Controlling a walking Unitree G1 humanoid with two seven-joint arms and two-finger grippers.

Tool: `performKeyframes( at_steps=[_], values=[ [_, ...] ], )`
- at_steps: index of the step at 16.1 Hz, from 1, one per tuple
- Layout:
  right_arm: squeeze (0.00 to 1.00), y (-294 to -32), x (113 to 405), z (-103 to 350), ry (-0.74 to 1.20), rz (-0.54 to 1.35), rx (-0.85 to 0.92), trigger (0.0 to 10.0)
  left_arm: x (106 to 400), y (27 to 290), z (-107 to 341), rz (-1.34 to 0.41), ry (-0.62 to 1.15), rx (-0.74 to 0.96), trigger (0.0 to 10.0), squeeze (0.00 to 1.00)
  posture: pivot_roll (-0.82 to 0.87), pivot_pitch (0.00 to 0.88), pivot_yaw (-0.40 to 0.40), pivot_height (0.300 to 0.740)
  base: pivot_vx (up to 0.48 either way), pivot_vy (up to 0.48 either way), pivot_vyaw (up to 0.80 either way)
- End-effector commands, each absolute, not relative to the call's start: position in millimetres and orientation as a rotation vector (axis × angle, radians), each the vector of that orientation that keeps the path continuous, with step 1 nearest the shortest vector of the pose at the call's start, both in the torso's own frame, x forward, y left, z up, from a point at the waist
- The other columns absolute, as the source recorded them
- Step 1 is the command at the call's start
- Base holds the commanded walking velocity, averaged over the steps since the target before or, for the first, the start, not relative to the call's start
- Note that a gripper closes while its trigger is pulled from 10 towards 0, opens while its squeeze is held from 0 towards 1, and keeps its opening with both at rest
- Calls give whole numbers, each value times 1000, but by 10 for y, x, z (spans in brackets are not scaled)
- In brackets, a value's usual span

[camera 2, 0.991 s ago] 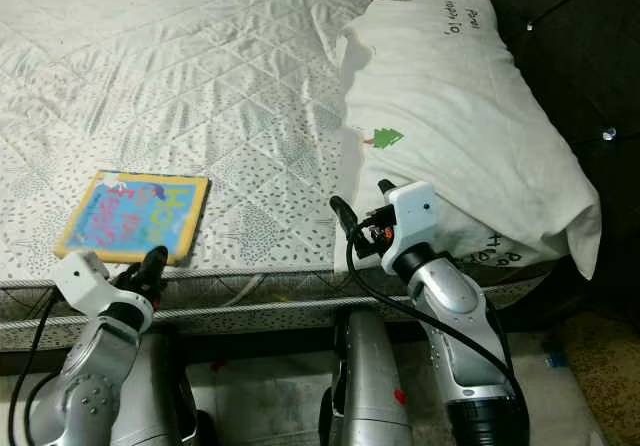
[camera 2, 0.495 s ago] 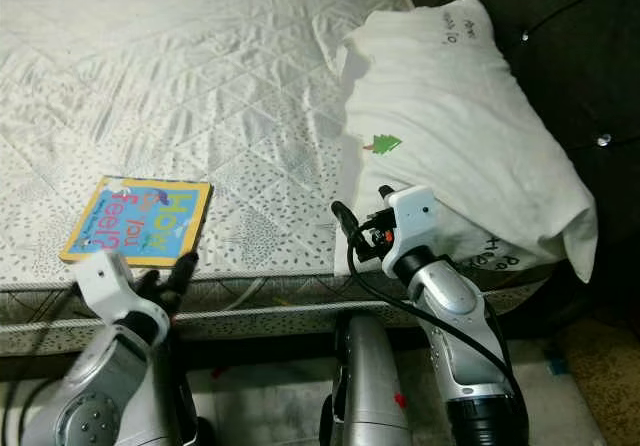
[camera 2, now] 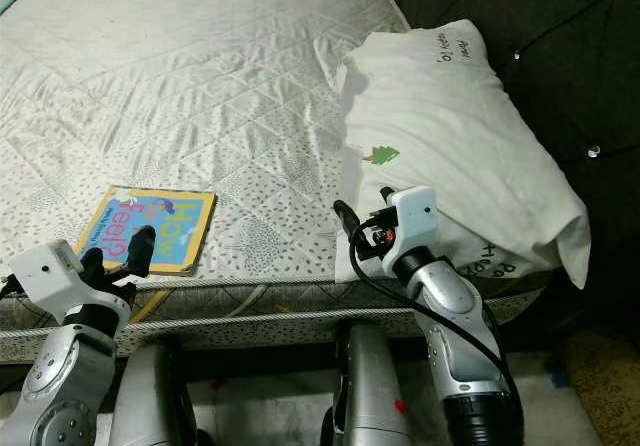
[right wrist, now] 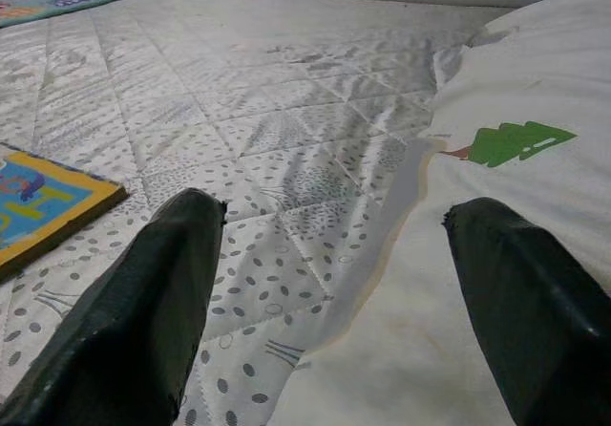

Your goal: Clean up the room

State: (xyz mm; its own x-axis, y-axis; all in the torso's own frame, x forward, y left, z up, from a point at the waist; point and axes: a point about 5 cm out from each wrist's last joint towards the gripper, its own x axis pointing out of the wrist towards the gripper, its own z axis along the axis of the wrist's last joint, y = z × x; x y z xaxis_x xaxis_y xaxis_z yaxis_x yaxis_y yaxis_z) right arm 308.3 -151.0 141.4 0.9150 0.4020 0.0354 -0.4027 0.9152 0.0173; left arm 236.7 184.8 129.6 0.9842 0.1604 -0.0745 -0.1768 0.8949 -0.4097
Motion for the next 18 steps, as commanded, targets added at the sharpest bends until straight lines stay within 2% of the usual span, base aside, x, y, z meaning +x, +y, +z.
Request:
performKeyframes(
  at_steps=[1,2,5,8,13,18],
  values=[
    [0,-1573,3076,1336,20,364,88,10000,2332,1904,1233,229,59,-409,10000,663,-49,61,-54,498,0,0,0],
    [0,-1584,3044,1228,79,326,169,10000,2306,1938,1161,271,86,-398,10000,0,-49,61,-54,498,0,0,0],
    [0,-1562,3026,1171,106,314,197,10000,2346,1879,1155,235,83,-430,10000,0,-53,59,-50,498,0,0,0],
    [0,-1591,3048,1201,93,309,177,10000,2376,1844,1166,221,71,-427,10000,0,-56,60,-49,498,0,0,-590],
    [0,-1589,3120,1380,11,318,211,10000,2387,1822,1151,208,71,-443,10000,0,-58,62,-48,498,0,0,0],
    [0,-1602,3175,1456,-11,321,212,10000,2416,1806,1157,204,69,-439,10000,0,-58,62,-48,558,0,0,0]
  ],
)
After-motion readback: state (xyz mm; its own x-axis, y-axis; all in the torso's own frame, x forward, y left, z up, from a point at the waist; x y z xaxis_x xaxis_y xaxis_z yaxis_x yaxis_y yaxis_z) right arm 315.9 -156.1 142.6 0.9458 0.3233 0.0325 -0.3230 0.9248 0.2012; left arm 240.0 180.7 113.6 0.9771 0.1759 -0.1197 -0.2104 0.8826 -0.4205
